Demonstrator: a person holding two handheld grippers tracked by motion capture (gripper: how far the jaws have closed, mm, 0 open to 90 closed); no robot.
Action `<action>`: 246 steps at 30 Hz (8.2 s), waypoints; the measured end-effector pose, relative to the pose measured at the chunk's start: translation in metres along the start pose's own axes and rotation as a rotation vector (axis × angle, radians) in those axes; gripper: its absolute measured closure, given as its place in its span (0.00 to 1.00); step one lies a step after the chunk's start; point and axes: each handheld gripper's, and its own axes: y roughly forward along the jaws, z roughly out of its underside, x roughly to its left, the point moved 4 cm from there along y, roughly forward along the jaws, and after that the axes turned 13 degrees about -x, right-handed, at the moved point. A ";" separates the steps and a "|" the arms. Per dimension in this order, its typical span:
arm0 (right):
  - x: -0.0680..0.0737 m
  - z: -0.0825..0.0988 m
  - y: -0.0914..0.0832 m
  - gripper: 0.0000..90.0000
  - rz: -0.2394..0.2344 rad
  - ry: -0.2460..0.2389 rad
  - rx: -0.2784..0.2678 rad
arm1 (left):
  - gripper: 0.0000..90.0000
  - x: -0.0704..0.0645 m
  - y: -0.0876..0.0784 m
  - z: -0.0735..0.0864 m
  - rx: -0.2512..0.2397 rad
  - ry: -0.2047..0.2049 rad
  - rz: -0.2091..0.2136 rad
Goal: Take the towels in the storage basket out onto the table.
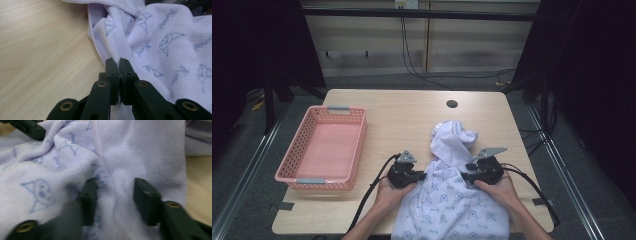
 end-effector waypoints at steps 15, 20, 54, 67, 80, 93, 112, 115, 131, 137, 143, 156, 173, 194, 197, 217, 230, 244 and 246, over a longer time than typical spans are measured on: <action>0.052 0.019 -0.075 0.85 -0.091 0.028 -0.081 | 0.95 -0.048 -0.119 0.052 0.017 -0.092 0.096; 0.063 0.021 -0.087 0.74 -0.080 0.034 -0.108 | 0.75 -0.045 -0.119 0.046 -0.025 -0.089 0.105; 0.010 -0.055 -0.060 0.97 0.061 0.090 -0.316 | 0.97 -0.040 -0.085 0.053 0.098 0.021 0.031; -0.035 0.002 -0.090 0.61 0.220 0.177 -0.236 | 0.83 -0.040 -0.109 0.047 0.017 -0.023 0.061; 0.024 0.004 -0.080 0.69 -0.028 0.106 -0.236 | 0.62 -0.043 -0.057 -0.001 -0.168 0.034 0.084; 0.041 0.018 -0.042 0.53 -0.101 -0.006 -0.084 | 0.98 -0.033 -0.036 -0.010 -0.192 0.007 0.084; 0.033 -0.019 -0.061 0.95 -0.100 0.040 -0.236 | 0.99 -0.003 -0.105 -0.033 -0.333 -0.013 -0.020; 0.023 -0.040 -0.081 0.95 -0.077 0.048 -0.319 | 0.99 -0.001 -0.115 -0.039 -0.341 0.008 -0.040; 0.010 -0.083 -0.123 0.93 -0.022 0.006 -0.337 | 0.99 0.010 -0.169 -0.087 -0.407 0.082 -0.118; 0.006 -0.007 -0.094 0.64 -0.002 0.069 -0.187 | 0.99 0.009 -0.135 -0.051 -0.304 0.044 -0.087; 0.018 -0.017 -0.123 0.58 0.066 0.025 -0.279 | 0.99 0.007 -0.131 -0.048 -0.305 0.039 -0.075; 0.042 -0.051 -0.040 0.57 -0.094 0.075 -0.250 | 0.98 0.008 -0.122 -0.035 -0.283 0.013 -0.061; 0.017 -0.083 -0.012 0.95 -0.059 0.105 -0.269 | 0.99 0.019 -0.145 -0.046 -0.320 0.018 -0.104; -0.106 -0.170 -0.083 0.82 0.231 0.080 -0.439 | 0.78 0.092 -0.117 -0.158 -0.327 0.000 -0.274; -0.123 -0.153 -0.068 0.66 0.289 0.122 -0.385 | 0.68 0.097 -0.113 -0.158 -0.333 -0.040 -0.294; 0.014 0.015 -0.089 0.75 -0.073 0.113 -0.130 | 0.87 -0.022 -0.085 0.025 0.012 -0.014 0.046; 0.028 0.054 -0.079 0.68 -0.119 0.049 0.019 | 0.99 -0.016 -0.077 0.042 0.092 0.090 -0.022; 0.067 0.068 -0.103 0.99 -0.432 -0.040 0.199 | 0.83 -0.001 -0.103 0.040 0.015 0.040 -0.093; 0.067 0.064 -0.108 0.92 -0.399 -0.034 0.137 | 0.79 -0.010 -0.100 0.034 -0.014 0.037 -0.033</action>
